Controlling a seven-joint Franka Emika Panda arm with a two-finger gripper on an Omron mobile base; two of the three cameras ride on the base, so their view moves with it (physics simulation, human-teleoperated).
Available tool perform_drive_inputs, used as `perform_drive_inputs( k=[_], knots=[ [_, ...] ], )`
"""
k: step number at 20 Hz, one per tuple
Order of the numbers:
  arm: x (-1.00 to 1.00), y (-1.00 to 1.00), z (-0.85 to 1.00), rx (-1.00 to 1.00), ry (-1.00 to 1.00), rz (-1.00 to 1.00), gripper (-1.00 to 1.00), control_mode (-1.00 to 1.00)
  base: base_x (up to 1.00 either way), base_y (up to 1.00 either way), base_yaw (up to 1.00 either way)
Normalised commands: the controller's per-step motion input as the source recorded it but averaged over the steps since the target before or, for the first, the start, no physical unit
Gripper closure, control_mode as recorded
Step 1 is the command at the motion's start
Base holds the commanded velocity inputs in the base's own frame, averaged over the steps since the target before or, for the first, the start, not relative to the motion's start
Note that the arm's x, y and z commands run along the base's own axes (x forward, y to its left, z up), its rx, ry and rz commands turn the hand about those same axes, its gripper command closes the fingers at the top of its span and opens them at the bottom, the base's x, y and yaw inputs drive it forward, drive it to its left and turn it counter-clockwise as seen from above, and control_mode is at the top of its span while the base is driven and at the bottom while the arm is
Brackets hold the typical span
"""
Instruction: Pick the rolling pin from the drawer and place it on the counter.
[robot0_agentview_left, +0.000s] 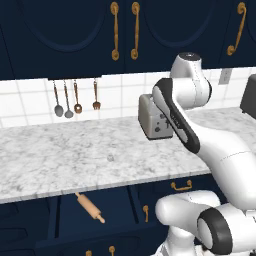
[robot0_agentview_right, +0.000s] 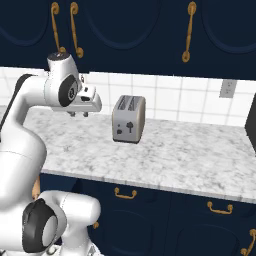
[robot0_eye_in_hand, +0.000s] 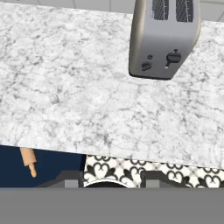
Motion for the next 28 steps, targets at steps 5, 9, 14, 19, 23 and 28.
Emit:
perform_drive_inputs(
  k=[5, 9, 14, 19, 23, 28],
  knots=[
    [-0.25, 0.0, -0.01, 0.0, -0.03, 0.02, -1.0, -1.0, 0.0, 0.0, 0.0],
    [-0.75, 0.0, -0.12, -0.02, -0.15, 0.09, -1.0, -1.0, 0.0, 0.0, 0.0],
    [-0.51, 0.0, -0.35, -0.1, -0.04, 0.08, -1.0, -1.0, 0.0, 0.0, 0.0],
    [-0.25, 0.0, -0.17, -0.11, 0.0, 0.05, -1.0, -1.0, 0.0, 0.0, 0.0],
    [-0.02, 0.0, -0.01, -0.03, 0.0, 0.01, -1.0, -1.0, 0.0, 0.0, 0.0],
    [0.0, -0.06, 0.0, 0.0, 0.0, 0.0, -1.0, 1.0, 0.05, -0.16, 0.0]
  ],
)
